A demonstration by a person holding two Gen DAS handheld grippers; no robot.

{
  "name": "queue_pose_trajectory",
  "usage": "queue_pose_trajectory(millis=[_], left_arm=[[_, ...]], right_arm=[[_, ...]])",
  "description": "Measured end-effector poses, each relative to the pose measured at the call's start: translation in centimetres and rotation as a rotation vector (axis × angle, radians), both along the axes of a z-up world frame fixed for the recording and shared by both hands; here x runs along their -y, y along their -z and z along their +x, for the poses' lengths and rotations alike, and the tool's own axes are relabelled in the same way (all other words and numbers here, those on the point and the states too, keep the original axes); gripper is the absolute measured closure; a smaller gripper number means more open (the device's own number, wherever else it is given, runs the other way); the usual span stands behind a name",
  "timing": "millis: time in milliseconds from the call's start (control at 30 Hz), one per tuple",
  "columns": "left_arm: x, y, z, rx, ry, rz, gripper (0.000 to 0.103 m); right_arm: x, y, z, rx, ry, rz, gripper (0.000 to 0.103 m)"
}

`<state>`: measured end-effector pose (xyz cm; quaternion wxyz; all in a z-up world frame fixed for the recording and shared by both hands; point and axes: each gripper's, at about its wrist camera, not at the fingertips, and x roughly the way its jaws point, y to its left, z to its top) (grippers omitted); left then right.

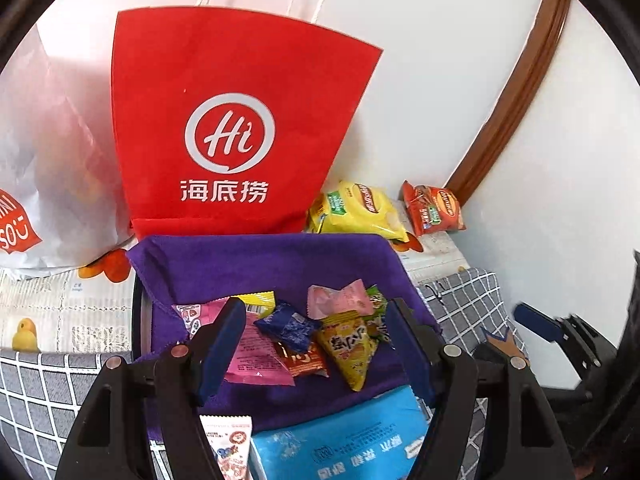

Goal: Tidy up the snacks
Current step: 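Move the right tool to the white snack packets and grasp one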

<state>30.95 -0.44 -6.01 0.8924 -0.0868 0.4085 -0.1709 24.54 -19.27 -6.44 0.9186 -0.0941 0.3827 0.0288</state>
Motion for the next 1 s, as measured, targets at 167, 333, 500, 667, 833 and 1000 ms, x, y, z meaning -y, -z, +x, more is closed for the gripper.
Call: queue_pose_trajectory(millis=[167, 333, 500, 667, 833, 1000], left_arm=[[-0.2, -2.3, -1.7, 0.043, -0.009, 0.018, 0.033], [-0.4, -3.0, -4.5, 0.013, 0.008, -0.01, 0.033], [-1.3, -2.0, -8.5, 0.017, 0.007, 0.049, 0.033], [-3.5, -0.4, -11.4, -0.011, -0.036, 0.055, 0.033], [-5.6, 1.5, -14.1, -0.045, -0.069, 0.05, 0.033], [-6.9, 3.4, -15.9, -0.078, -0.097, 0.05, 0.033]], right_arm=[[1.2, -1.1, -3.2, 0.029, 0.028, -0.005, 0.035], [1.0, -0.5, -5.7, 0.002, 0.022, 0.047, 0.035], [-0.2, 1.0, -8.2, -0.023, -0.003, 0.097, 0.035], [-1.1, 2.9, -10.0, -0.066, -0.013, 0.148, 0.034], [-2.7, 5.0, -11.4, -0.112, -0.047, 0.187, 0.035], [-4.1, 7.1, -11.5, -0.159, -0.081, 0.186, 0.034]])
